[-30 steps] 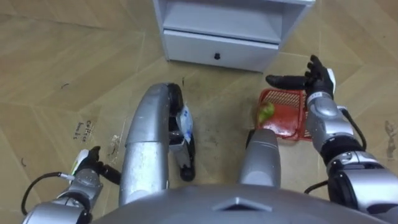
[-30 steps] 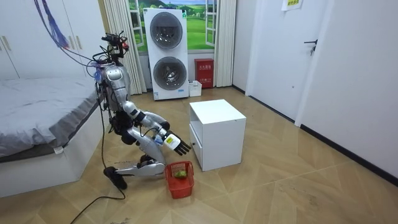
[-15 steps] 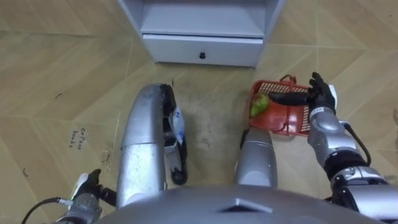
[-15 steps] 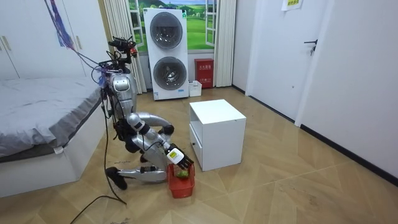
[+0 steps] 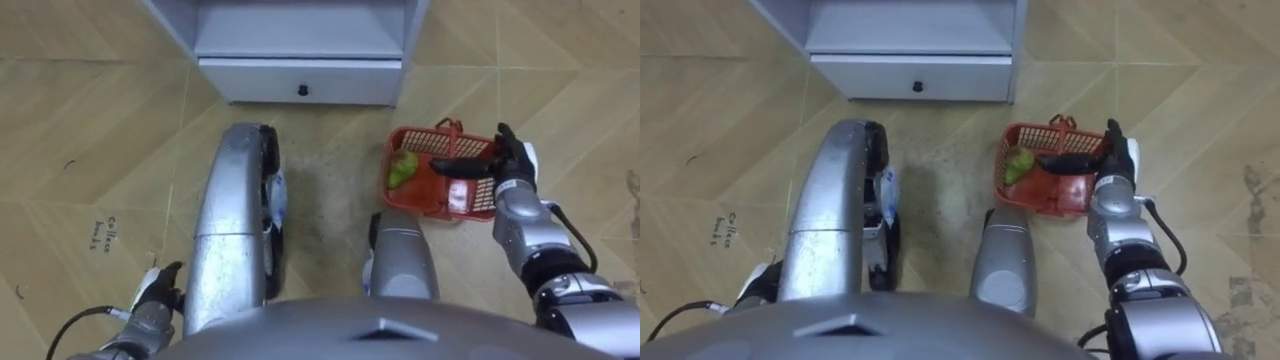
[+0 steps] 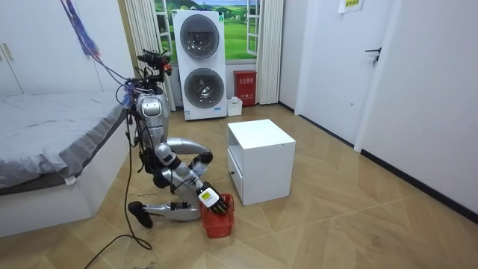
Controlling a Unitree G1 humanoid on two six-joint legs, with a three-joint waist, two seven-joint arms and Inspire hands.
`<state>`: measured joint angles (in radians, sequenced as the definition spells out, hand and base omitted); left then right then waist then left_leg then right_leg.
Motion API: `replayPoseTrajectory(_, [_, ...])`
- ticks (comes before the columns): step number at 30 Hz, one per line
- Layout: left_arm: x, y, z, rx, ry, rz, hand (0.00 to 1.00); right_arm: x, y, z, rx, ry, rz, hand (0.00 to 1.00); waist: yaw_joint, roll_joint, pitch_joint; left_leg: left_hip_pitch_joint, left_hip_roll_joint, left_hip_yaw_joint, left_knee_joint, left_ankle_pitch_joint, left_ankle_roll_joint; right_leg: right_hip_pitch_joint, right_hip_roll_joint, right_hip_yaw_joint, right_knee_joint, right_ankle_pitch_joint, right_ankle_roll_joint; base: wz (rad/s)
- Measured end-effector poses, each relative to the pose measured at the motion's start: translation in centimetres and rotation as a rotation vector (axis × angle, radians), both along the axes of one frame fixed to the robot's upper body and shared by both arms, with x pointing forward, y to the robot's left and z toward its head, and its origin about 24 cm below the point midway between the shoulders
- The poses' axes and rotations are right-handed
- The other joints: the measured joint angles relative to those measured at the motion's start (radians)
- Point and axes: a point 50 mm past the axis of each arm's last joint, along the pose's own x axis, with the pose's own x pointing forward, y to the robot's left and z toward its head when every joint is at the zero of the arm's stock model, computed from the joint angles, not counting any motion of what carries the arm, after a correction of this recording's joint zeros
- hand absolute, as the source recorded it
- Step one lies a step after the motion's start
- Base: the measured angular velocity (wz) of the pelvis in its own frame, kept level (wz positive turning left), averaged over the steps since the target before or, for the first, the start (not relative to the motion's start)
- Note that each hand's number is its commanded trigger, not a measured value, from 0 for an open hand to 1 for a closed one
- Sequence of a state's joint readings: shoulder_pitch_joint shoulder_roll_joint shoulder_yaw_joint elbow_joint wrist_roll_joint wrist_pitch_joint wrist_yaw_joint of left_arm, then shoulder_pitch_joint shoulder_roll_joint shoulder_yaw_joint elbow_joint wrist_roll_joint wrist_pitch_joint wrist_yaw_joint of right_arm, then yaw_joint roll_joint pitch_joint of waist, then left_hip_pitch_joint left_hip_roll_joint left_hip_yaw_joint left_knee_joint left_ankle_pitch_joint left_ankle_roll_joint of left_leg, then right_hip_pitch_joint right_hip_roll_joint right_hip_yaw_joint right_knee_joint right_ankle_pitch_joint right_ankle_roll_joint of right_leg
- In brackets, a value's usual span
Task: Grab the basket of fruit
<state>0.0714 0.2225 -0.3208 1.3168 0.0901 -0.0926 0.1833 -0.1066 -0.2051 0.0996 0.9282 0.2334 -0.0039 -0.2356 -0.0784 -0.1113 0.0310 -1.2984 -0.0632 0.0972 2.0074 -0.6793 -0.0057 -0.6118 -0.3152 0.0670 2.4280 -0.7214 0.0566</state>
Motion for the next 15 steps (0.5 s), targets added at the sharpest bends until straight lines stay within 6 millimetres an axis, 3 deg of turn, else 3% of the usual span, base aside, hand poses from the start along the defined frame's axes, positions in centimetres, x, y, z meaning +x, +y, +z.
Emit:
replayPoseTrajectory(4, [-0.16, -0.02, -0.03, -0.002, 0.006, 0.0, 0.0, -0.25, 0.04, -0.23, 0.006, 0.014, -0.008, 0.0, 0.002, 0.018, 0.0022, -0.004, 0.003, -0.002, -0.005, 0.0, 0.0, -0.005, 0.002, 0.001, 0.006, -0.001, -0.001, 0.0])
replayPoseTrajectory(15, [0.26, -0.14, -0.02, -0.019, 0.0, -0.006, 0.0, -0.5, 0.18, -0.57, 0.021, 0.035, -0.003, 0.0, 0.003, 0.018, 0.0029, -0.019, 0.003, -0.009, -0.012, 0.003, -0.006, -0.026, 0.011, 0.001, 0.011, -0.002, 0.001, 0.0])
